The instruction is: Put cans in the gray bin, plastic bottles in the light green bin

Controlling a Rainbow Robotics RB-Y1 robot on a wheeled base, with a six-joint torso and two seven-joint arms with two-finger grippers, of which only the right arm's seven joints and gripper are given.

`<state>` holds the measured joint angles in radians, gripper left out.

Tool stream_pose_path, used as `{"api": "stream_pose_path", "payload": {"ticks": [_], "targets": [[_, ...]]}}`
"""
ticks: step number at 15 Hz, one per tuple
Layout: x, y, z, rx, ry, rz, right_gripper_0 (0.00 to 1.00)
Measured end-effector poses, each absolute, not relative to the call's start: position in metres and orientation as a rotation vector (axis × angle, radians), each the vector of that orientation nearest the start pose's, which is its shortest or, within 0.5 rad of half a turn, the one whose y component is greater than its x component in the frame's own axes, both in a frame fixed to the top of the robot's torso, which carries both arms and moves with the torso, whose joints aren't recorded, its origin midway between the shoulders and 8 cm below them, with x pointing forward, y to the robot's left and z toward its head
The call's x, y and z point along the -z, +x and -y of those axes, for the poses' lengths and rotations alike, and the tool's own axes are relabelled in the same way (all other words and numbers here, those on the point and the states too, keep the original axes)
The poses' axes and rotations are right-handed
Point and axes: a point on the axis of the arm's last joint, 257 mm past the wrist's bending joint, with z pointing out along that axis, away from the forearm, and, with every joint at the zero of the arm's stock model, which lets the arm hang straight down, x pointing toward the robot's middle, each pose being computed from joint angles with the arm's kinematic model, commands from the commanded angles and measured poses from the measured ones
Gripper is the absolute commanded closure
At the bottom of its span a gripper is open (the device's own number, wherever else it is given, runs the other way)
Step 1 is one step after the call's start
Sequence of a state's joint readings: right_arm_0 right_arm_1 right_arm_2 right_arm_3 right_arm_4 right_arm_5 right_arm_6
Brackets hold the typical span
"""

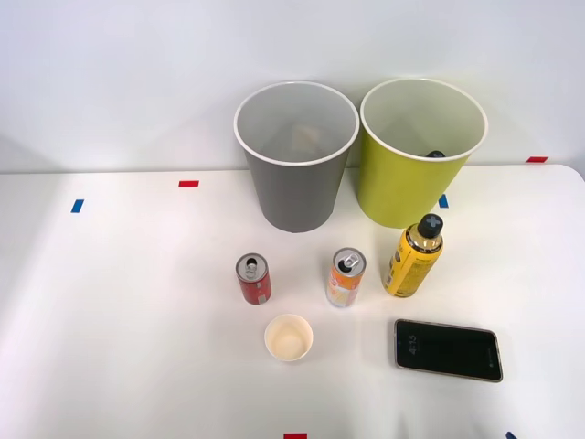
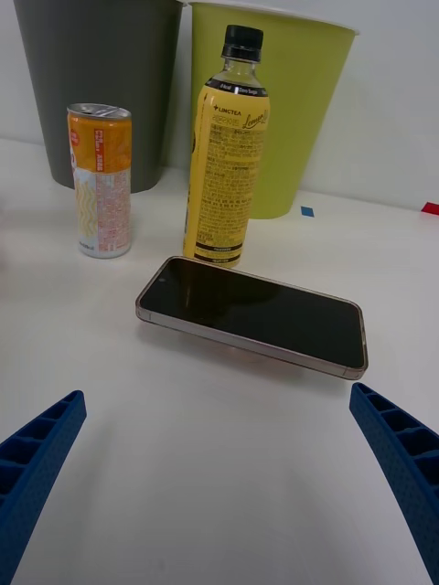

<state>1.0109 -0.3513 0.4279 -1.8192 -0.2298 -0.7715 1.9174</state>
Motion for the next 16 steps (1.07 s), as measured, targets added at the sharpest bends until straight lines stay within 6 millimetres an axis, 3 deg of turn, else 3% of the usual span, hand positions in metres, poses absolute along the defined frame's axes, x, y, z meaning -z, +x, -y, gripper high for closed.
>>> {"api": "stream_pose_path", "payload": {"ticks": [16], "targets": [[0.3011, 0.1888, 0.2118, 0.080, -0.189, -1.605, 0.00]]}}
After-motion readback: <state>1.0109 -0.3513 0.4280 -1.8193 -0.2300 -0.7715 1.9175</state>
